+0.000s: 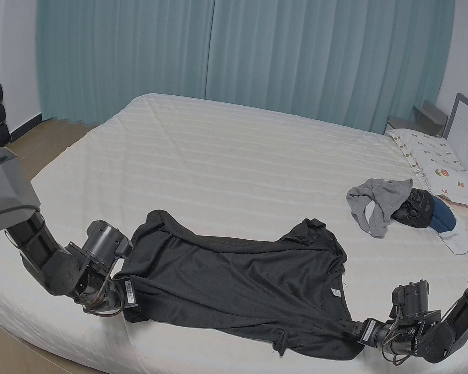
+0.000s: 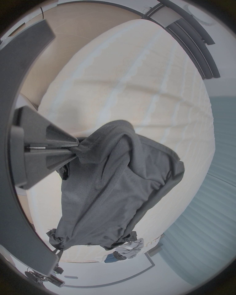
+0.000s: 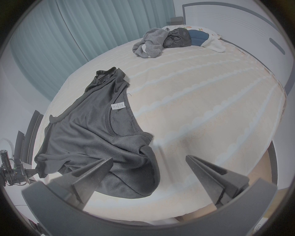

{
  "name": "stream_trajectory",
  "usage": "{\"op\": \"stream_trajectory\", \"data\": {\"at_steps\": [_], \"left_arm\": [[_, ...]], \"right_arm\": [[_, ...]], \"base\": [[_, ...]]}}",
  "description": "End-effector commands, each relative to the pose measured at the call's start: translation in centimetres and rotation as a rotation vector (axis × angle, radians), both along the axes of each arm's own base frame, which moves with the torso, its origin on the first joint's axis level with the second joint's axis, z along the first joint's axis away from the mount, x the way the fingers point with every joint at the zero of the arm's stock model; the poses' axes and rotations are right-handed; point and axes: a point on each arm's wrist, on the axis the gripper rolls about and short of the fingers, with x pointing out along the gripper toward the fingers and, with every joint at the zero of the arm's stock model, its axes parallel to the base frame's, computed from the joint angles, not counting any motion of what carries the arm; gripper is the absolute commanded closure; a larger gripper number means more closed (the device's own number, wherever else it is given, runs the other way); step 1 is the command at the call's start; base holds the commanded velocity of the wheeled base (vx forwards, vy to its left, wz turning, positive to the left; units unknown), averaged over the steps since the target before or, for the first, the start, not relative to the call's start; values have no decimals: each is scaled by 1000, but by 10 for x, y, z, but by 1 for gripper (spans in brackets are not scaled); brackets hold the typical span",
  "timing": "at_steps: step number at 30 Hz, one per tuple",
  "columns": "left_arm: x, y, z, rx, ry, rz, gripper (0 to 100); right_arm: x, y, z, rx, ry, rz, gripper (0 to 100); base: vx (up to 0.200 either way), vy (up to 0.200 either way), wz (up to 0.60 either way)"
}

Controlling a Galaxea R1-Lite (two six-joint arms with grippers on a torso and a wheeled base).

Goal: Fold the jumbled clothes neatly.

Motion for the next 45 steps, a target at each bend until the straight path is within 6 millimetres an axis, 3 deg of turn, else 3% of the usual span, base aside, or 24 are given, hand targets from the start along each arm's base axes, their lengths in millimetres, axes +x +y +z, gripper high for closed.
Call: {"op": "stream_trajectory", "data": {"at_steps": [1, 8, 21, 22, 28, 31, 32, 34, 45], "left_arm": [[-12, 19, 26, -30, -57, 41, 100], [-23, 56, 37, -135, -50, 91, 100], [-27, 77, 31, -271, 1, 106, 100], [-27, 77, 30, -276, 7, 102, 100], [-29, 77, 29, -301, 22, 96, 100], [-31, 78, 27, -300, 32, 98, 100], [-34, 79, 26, -298, 37, 101, 100], [-36, 81, 25, -295, 42, 107, 100], [-53, 85, 15, -249, 93, 53, 100]], "right_arm": [[-1, 2, 0, 13, 3, 11, 0], [-1, 8, -4, 17, 18, 29, 0], [4, 11, -13, 38, 39, 43, 0], [7, 12, -14, 39, 34, 45, 100], [12, 13, -17, 46, 16, 40, 100], [13, 13, -3, 80, -61, 6, 100], [9, 12, 9, 86, -101, 12, 100], [3, 12, 16, 80, -109, 25, 100], [-33, -15, 18, 47, -34, 54, 100]], "base": [[0, 0, 0], [0, 0, 0], [0, 0, 0], [0, 0, 0], [0, 0, 0], [0, 0, 0], [0, 0, 0], [0, 0, 0], [0, 0, 0]]}}
